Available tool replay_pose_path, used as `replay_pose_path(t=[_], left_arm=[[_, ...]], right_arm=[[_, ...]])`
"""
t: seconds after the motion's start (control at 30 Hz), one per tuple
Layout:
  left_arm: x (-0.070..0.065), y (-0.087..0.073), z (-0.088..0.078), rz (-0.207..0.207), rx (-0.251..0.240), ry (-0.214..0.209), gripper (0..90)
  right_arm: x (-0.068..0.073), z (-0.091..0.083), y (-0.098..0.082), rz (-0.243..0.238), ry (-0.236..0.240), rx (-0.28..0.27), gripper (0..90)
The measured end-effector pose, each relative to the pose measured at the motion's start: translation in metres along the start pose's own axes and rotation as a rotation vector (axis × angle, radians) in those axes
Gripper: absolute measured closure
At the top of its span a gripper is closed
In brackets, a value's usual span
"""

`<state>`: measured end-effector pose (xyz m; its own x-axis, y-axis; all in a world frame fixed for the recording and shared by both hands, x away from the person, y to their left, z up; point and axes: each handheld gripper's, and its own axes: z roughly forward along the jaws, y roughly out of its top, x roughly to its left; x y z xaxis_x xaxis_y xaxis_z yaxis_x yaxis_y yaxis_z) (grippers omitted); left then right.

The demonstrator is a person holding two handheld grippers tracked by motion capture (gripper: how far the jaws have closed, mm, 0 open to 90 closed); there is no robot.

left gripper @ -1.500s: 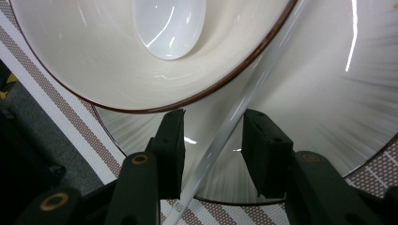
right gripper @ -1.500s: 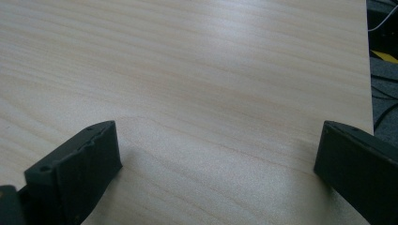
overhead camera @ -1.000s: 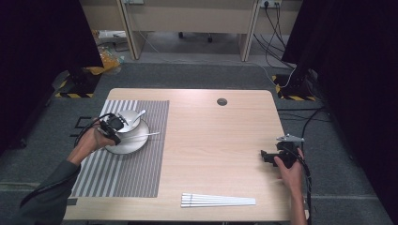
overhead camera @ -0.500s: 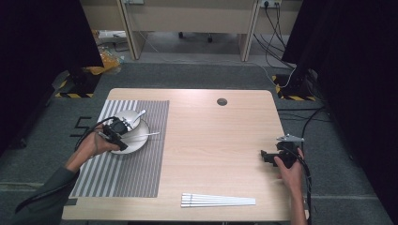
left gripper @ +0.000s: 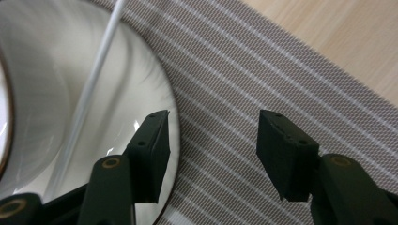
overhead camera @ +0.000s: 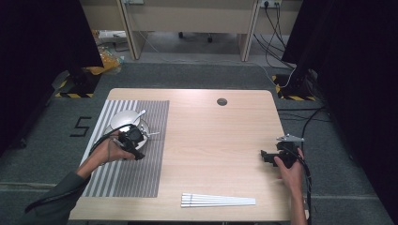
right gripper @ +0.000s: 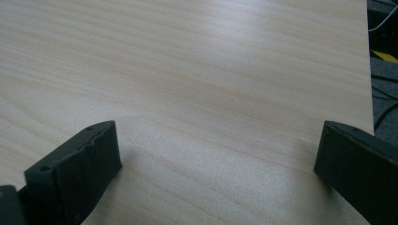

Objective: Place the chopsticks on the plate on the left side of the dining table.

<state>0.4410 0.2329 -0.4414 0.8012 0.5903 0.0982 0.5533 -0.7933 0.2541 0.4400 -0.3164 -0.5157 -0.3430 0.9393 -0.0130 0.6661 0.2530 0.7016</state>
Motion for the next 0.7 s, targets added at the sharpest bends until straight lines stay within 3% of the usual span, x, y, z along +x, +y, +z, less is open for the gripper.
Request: replay_pose_path(t=[0.2, 0.23, 0.43, 0.7], left_arm=[[-0.016, 0.016, 0.003, 0.033, -0.029, -0.023, 38.6], [-0.025, 0.022, 0.005, 0.053, -0.039, -0.033, 38.2], [-0.048, 0.036, 0.008, 0.123, -0.049, -0.064, 37.4], [-0.070, 0.050, 0.009, 0.169, -0.065, -0.087, 34.7]], right_arm=[[0.000, 0.000, 0.000, 0.000, 0.001, 0.000, 0.6], [0.000, 0.000, 0.000, 0.000, 0.001, 0.000, 0.6], [0.000, 0.000, 0.000, 0.000, 0.001, 0.000, 0.6], [0.000, 0.000, 0.000, -0.001, 0.002, 0.000, 0.5]])
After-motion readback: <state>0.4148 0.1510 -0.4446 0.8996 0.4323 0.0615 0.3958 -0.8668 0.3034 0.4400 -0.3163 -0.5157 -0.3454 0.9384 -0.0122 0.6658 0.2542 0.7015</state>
